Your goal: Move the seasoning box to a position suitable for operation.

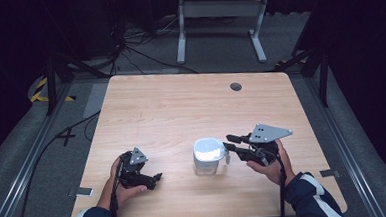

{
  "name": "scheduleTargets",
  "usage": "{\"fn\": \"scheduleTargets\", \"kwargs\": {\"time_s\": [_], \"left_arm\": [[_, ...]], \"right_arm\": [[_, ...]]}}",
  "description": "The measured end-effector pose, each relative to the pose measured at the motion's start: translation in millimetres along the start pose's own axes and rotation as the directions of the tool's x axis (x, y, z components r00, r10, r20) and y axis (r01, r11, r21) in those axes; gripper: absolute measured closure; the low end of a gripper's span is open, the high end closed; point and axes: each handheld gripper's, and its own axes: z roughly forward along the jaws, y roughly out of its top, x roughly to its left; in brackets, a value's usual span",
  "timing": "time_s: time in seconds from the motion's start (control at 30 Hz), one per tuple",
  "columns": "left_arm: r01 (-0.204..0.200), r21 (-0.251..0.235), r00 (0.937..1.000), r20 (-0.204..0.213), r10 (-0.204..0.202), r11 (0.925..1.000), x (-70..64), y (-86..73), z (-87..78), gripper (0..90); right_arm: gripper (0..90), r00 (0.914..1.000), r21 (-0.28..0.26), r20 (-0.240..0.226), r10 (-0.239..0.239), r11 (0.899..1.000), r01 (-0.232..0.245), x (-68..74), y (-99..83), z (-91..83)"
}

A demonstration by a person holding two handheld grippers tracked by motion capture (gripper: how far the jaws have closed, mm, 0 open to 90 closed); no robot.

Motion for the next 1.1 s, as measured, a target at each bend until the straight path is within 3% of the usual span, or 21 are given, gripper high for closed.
{"fn": "scheduleTargets", "kwargs": {"time_s": [0.17,0.9,0.93,1.0,1.03,1.07,1.1], "left_arm": [[-0.003,0.002,1.0,0.001,0.003,1.0,0.3,0.2,0.0,0.5],[0.008,-0.002,1.0,-0.001,-0.008,1.0,0.5,1.5,-0.3,1.1],[0.01,-0.005,0.9999,0.001,-0.01,0.9999,0.9,2.5,-1.9,5.9],[0.003,-0.04,0.9999,0.013,-0.002,0.9992,0.4,5.9,-5.5,24.8],[0.001,-0.079,1.0,-0.004,-0.001,0.9969,-1.1,10.5,-9.4,20.7],[0.001,-0.079,1.0,-0.004,-0.001,0.9969,-1.1,10.5,-9.4,23.9],[-0.012,-0.118,0.9999,0.003,0.013,0.9929,-2.1,15.6,-15.0,37.9]], "right_arm": [[75.1,0.9998,0.025,-0.02,-0.009,1.0,0.009,3.6,-3.6,5.6],[78.3,0.9996,0.005,-0.027,0.0,1.0,0.0,1.3,-8.9,4.6],[78.4,0.9996,0.007,-0.028,-0.001,1.0,0.001,1.4,-8.9,4.3],[78.4,0.9996,0.006,-0.028,0.0,1.0,0.0,1.1,-9.2,4.2],[78.4,0.9996,0.007,-0.027,-0.001,1.0,0.002,1.2,-9.2,4.2],[78.4,0.9996,0.007,-0.027,-0.001,1.0,0.002,1.2,-9.2,4.2],[78.6,0.9996,0.007,-0.028,-0.003,1.0,0.004,1.1,-9.4,3.9]]}}
